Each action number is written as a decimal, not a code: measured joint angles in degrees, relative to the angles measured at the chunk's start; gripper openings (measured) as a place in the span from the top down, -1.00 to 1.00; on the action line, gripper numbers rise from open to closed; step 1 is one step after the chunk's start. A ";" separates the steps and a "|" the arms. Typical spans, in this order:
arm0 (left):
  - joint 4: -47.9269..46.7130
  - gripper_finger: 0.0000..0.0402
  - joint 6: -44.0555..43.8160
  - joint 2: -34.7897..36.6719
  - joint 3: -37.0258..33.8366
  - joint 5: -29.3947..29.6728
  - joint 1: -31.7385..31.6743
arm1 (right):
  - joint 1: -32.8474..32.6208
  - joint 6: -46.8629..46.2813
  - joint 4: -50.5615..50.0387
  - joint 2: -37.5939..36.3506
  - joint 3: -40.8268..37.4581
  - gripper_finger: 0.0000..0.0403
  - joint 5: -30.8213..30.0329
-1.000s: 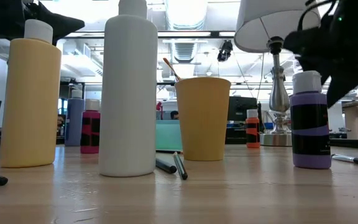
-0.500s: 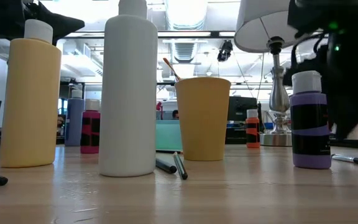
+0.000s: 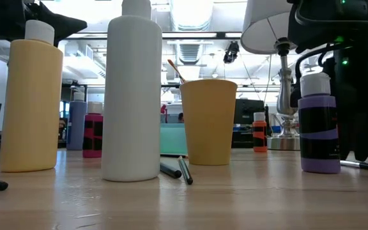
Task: Pick & Place Paint Supplies
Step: Put the silver paintbrush into the yellow cup
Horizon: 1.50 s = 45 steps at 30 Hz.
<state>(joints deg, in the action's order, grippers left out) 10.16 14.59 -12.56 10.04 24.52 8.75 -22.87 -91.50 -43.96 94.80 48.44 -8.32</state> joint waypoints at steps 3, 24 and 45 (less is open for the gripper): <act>-0.01 0.92 0.00 0.00 0.00 -0.01 0.00 | 0.16 0.15 -0.34 -1.26 -0.19 -0.10 -2.68; 0.01 0.92 0.00 -0.02 0.00 0.01 0.00 | -1.19 1.65 8.20 -2.11 -0.13 -0.07 -6.37; 0.00 0.92 0.00 0.00 0.00 0.01 0.00 | -0.06 1.39 7.36 0.22 -0.15 0.13 -4.14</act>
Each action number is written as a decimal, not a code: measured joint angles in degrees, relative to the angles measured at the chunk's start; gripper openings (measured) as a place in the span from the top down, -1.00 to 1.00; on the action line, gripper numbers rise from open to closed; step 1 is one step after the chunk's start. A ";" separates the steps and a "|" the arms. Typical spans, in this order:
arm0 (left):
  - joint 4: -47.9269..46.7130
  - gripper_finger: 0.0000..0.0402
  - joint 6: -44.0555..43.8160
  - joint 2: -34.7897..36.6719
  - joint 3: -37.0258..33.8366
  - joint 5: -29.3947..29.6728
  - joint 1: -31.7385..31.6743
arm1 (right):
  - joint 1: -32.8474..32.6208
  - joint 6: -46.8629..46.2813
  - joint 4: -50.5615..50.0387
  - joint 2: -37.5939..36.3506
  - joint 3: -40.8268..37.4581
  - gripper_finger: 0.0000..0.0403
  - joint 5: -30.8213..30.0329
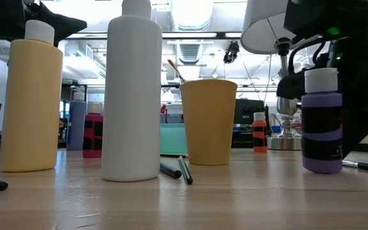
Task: Pick & Place Paint Supplies
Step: Put the silver paintbrush into the yellow cup
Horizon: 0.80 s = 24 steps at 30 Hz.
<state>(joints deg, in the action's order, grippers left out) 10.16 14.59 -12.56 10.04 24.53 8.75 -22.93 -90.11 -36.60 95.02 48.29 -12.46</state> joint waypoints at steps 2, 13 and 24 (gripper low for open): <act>-0.01 0.92 0.00 -0.02 0.00 0.00 0.00 | 0.74 0.38 -0.38 0.00 0.02 0.15 0.14; 0.00 0.92 0.00 -0.02 0.00 0.00 0.00 | 1.97 -2.56 -2.88 -0.02 0.04 0.09 0.95; -0.01 0.92 0.00 -0.02 0.00 0.00 0.00 | 1.54 -11.81 -2.49 -0.04 -0.08 0.17 2.85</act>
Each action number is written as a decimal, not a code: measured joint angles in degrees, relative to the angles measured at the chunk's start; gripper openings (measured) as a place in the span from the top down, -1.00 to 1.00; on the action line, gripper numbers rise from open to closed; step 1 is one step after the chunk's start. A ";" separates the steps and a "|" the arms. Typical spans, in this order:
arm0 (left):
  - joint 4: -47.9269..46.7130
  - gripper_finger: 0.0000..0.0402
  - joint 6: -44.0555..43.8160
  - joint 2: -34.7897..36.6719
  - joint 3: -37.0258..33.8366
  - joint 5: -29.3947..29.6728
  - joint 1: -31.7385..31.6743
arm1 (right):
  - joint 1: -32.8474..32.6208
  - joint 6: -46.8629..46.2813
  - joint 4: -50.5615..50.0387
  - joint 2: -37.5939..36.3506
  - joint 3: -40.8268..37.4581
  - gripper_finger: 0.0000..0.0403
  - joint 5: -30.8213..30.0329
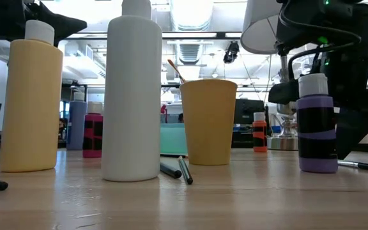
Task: Pick & Place Paint Supplies
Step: Put the silver paintbrush into the yellow cup
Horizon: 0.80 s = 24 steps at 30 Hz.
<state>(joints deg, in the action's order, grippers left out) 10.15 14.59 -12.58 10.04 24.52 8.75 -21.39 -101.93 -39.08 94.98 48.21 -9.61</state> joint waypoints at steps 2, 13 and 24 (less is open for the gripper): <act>0.00 0.92 0.00 0.01 0.00 0.01 0.00 | -0.20 -1.02 0.47 0.00 -0.04 0.19 0.23; 0.02 0.92 0.00 0.02 0.00 0.01 0.00 | -1.93 -5.76 3.98 0.00 0.02 0.14 1.07; 0.02 0.92 0.00 0.02 0.00 -0.01 0.00 | -2.99 -6.58 4.68 0.02 0.30 0.11 1.49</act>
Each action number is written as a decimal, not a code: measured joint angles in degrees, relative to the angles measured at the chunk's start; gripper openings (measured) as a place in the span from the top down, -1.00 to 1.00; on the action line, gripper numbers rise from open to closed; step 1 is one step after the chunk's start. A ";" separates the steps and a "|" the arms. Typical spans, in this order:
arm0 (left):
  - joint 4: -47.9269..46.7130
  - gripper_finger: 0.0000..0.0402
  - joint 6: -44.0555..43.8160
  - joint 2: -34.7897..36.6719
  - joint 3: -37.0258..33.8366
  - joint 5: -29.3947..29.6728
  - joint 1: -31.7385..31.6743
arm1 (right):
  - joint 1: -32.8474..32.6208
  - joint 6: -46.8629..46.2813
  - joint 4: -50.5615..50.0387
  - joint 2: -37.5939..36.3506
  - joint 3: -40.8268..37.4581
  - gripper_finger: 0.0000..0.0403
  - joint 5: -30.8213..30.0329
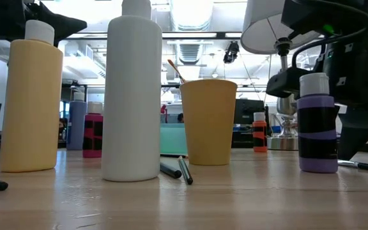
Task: Pick & Place Paint Supplies
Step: Put the silver paintbrush into the yellow cup
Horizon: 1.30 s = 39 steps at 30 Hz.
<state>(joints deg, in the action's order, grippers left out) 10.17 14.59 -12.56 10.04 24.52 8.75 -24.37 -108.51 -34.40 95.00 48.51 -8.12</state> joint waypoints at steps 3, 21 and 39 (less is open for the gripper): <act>-0.02 0.92 0.00 -0.01 0.00 -0.01 0.00 | -0.01 0.08 -0.19 0.02 0.00 0.18 0.00; -0.01 0.92 0.00 0.00 0.00 -0.01 0.00 | -0.05 0.02 -2.52 0.04 -0.40 0.64 -0.60; -0.02 0.92 0.00 -0.01 0.00 0.01 0.00 | 0.10 1.30 -3.96 -0.24 -3.67 0.95 -1.03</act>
<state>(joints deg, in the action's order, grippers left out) 10.15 14.59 -12.58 10.04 24.53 8.75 -24.27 -107.20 -38.37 94.76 44.84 -9.15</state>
